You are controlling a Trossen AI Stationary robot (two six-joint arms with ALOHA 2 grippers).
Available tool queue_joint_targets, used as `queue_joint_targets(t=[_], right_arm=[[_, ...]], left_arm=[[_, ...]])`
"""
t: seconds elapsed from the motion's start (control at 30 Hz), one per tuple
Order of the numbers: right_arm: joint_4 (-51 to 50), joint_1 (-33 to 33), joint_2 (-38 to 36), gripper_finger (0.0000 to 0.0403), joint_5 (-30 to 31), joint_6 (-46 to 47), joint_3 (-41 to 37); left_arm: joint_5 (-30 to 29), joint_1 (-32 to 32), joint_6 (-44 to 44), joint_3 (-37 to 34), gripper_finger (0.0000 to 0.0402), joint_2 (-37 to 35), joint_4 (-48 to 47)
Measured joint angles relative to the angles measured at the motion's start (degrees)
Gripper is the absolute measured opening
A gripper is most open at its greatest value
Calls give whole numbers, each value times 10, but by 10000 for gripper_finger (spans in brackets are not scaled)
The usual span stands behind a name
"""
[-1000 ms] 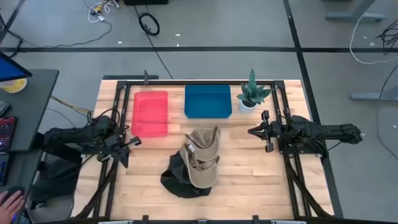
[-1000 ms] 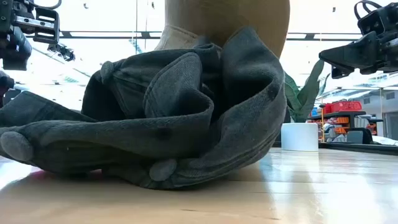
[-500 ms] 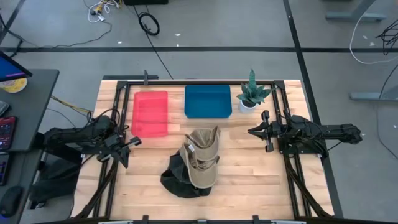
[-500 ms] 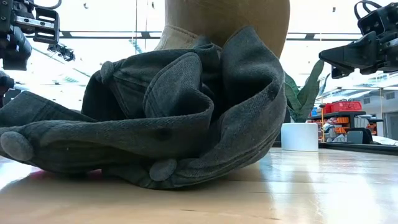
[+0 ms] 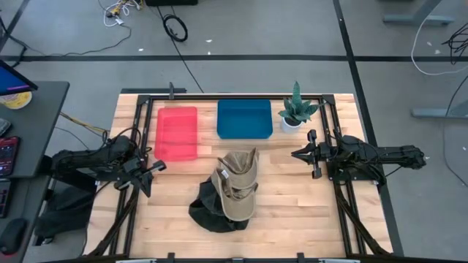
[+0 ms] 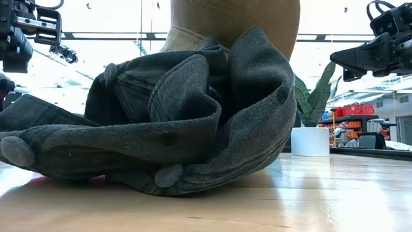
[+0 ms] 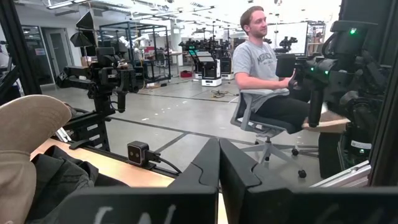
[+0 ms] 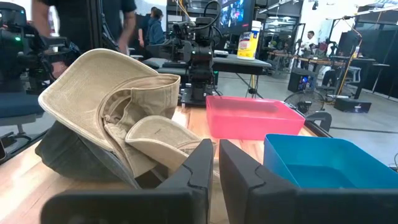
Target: Pick & Place hat
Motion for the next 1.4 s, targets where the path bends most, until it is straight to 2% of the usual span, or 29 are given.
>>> queue_joint_targets(t=[0.57, 0.9, 1.0, 1.1, 1.2, 1.27, 1.33, 1.4], right_arm=[[0, 0, 0, 33, 0, 0, 0], [0, 0, 0, 33, 0, 0, 0], [0, 0, 0, 33, 0, 0, 0], [0, 0, 0, 33, 0, 0, 0], [0, 0, 0, 33, 0, 0, 0], [0, 0, 0, 33, 0, 0, 0], [0, 0, 0, 33, 0, 0, 0], [0, 0, 0, 33, 0, 0, 0]], left_arm=[[-1, 0, 1, 0, 3, 0, 0], [-147, 0, 17, 0, 3, 0, 4], [-260, -1, 7, 0, 3, 0, 5], [-399, -4, -141, 0, 3, 0, 21], [-507, -4, -240, 0, 3, 8, 101], [-556, -4, -252, 0, 3, 15, 172], [-597, -4, -226, 4, 3, 26, 266], [-639, -4, -177, 28, 3, 47, 284]])
